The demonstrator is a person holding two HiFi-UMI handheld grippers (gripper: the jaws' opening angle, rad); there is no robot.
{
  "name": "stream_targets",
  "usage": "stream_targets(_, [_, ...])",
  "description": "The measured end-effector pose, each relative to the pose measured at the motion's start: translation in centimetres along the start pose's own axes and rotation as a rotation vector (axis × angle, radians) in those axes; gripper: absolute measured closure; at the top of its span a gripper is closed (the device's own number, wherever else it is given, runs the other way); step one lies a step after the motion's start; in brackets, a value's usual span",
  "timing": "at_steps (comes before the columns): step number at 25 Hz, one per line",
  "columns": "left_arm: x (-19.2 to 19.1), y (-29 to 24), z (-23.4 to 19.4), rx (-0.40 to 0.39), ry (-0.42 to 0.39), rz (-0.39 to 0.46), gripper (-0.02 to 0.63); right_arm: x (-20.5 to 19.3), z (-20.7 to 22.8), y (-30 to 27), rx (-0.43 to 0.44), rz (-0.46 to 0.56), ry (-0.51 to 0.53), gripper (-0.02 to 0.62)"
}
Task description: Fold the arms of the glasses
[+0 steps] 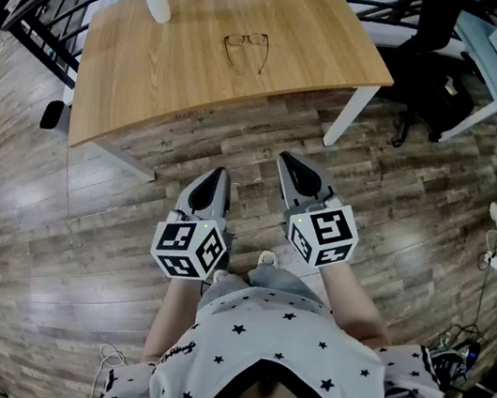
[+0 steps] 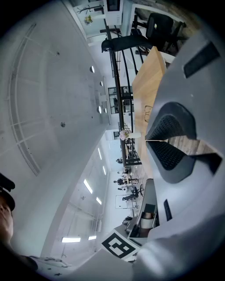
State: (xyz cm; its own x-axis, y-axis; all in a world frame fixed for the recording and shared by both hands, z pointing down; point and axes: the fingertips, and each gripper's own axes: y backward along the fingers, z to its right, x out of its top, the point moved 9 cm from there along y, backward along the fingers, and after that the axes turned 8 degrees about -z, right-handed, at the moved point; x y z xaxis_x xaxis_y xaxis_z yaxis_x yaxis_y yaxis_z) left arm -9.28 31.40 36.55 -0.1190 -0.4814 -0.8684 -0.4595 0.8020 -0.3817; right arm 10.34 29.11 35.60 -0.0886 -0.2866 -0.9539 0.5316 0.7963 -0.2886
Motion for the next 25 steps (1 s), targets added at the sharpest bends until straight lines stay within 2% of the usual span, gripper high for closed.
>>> stream_targets(3, [-0.7, 1.7, 0.5, 0.0, -0.019, -0.01, 0.598, -0.4, -2.0, 1.4, 0.003, -0.004, -0.006, 0.574])
stream_targets(12, [-1.8, 4.7, 0.6, -0.026, 0.005, -0.005, 0.598, -1.0, -5.5, 3.8, 0.026, -0.001, -0.003, 0.574])
stream_targets(18, [-2.0, 4.4, 0.5, -0.012, 0.024, 0.01, 0.598, -1.2, -5.1, 3.9, 0.042, 0.009, -0.012, 0.575])
stream_targets(25, [-2.0, 2.5, 1.5, 0.001, 0.02, 0.006, 0.6, -1.3, -2.7, 3.7, 0.079, 0.018, -0.034, 0.574])
